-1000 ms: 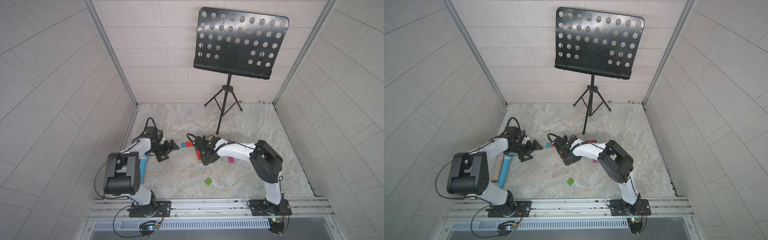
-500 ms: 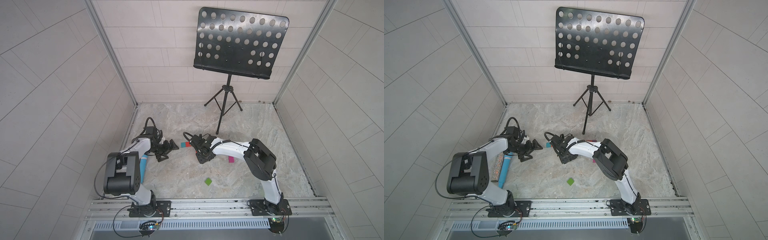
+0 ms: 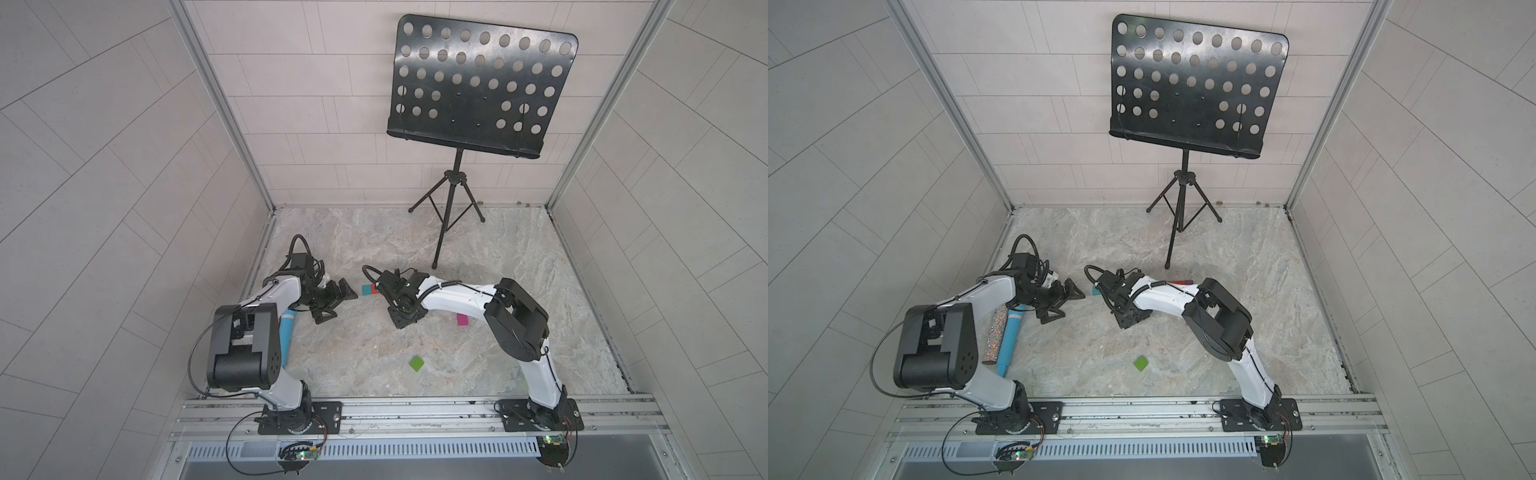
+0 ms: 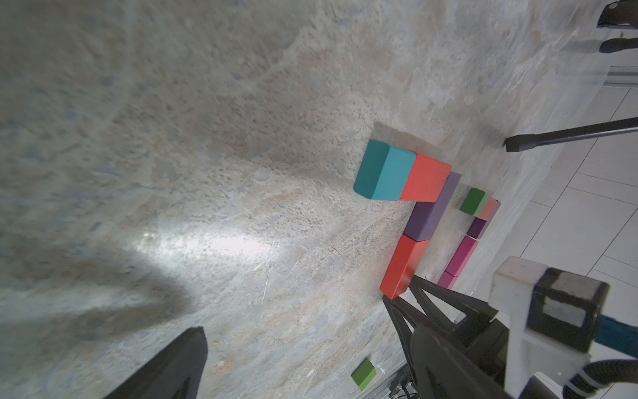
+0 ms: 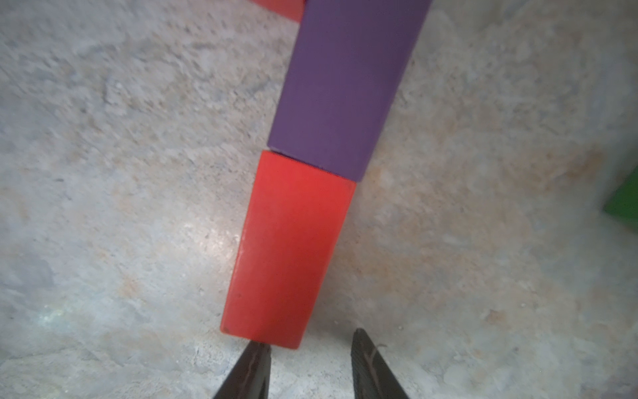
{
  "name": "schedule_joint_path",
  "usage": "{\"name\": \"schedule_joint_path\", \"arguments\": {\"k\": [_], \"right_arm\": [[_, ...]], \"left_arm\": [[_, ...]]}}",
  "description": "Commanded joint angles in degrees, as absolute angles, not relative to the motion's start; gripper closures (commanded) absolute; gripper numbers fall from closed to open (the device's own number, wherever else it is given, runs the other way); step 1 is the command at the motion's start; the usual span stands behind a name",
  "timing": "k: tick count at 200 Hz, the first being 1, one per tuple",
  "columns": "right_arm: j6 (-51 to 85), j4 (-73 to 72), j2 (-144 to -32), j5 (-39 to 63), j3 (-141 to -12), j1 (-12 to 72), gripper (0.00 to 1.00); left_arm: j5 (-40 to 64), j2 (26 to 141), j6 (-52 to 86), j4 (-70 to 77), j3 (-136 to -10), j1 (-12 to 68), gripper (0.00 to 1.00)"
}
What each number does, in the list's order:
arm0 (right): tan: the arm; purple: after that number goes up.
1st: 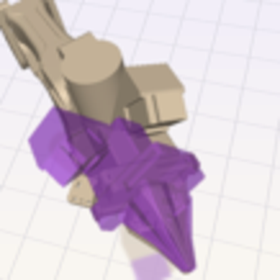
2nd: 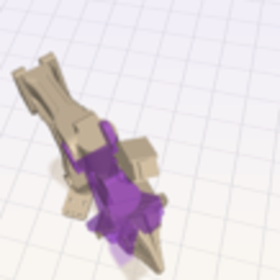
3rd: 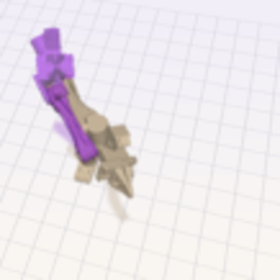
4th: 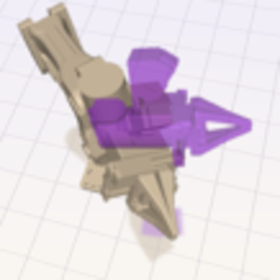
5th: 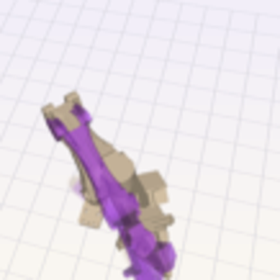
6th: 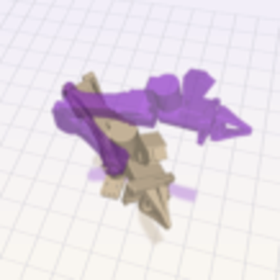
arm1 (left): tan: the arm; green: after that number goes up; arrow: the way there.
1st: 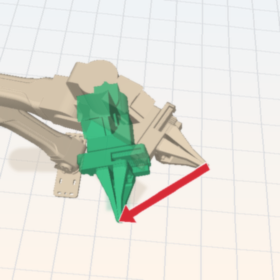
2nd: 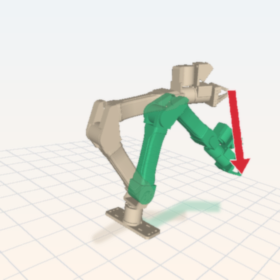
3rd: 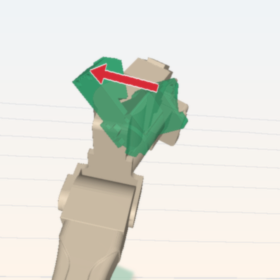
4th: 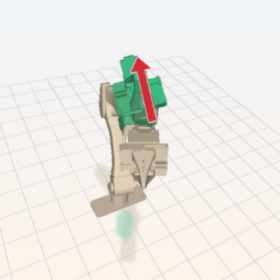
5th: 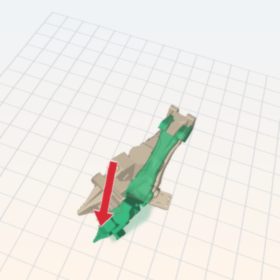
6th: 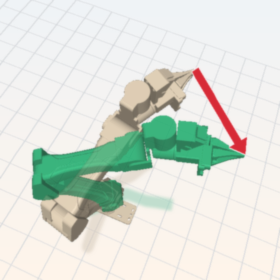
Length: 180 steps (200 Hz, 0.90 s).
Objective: Assemble the number 7 with building blocks
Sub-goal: Adjust the building block at the center of the board.
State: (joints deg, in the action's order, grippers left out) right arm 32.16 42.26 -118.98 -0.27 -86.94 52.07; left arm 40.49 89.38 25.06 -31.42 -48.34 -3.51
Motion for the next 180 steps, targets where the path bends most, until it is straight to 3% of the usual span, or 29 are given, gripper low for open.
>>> {"name": "schedule_joint_path", "arguments": {"k": [1,69,101,117,180], "right_arm": [[32.8,44.1,-119.9,-1.1,-88.2,52.3,0.58],[33.4,44.9,-119.9,-0.9,-89.4,52.5,0.57],[37.3,48.2,-113.4,-1.8,-88.1,53.4,0.5],[40.7,48.2,-107.8,-1.4,-85.5,54.9,0.45],[46.5,46.2,-94.9,-0.2,-66.1,64.8,0.45]], "left_arm": [[40.9,89.9,24.7,-31.0,-47.9,-4.0,0.0],[40.9,89.8,24.7,-31.0,-47.9,-4.0,0.0],[40.6,89.2,24.7,-31.2,-47.7,-4.0,0.0],[40.5,88.9,24.7,-31.1,-47.7,-4.0,0.0],[40.9,88.7,24.8,-30.9,-47.7,-4.0,0.0]]}}
